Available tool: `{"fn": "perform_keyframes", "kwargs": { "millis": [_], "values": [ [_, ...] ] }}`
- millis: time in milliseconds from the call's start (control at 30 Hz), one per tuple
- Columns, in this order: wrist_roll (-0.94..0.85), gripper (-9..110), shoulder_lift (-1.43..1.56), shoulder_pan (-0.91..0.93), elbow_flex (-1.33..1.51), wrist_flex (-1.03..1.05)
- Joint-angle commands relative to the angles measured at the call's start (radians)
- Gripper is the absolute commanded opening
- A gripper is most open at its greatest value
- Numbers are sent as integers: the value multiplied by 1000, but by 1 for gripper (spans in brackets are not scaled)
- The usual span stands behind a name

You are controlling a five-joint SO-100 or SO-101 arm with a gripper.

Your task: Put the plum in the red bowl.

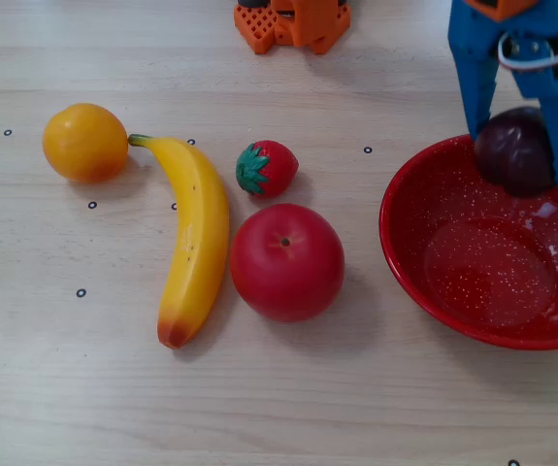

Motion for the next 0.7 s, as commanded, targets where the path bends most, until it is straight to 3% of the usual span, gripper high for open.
{"fn": "perform_keyframes", "kwargs": {
  "millis": [0,133,267,667],
  "values": [
    [0,35,23,-25,-110,-12],
    [0,41,-43,-38,-175,-20],
    [0,38,-51,-52,-179,-44],
    [-20,0,256,-124,-98,-58]
  ]
}}
